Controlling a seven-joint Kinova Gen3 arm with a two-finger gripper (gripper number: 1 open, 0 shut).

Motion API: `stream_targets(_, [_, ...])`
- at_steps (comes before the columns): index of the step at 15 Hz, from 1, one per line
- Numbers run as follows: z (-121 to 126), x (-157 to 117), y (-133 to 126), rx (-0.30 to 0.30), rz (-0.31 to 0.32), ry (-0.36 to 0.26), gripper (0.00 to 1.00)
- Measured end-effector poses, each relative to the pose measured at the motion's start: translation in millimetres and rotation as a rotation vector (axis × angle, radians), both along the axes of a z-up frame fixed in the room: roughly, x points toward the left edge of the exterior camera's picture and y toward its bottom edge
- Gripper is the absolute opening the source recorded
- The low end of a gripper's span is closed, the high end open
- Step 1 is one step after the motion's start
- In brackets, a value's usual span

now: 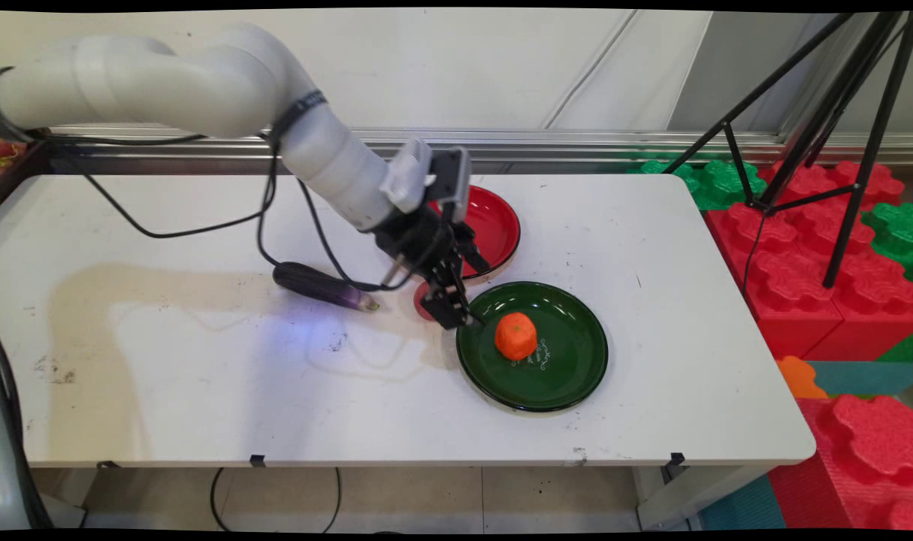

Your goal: Pick up the mandarin from the green plate

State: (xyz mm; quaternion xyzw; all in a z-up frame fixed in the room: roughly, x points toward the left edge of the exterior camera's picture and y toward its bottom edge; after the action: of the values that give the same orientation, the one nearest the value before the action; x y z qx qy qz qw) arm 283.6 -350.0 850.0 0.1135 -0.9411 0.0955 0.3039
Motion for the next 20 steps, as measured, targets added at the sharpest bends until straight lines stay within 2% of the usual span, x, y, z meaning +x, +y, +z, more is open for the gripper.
stream_targets(8, [-38,-40,-19,0.034,0.010,-0.069,1.00])
stream_targets(20, [-65,-64,-29,0.054,0.000,-0.110,1.00])
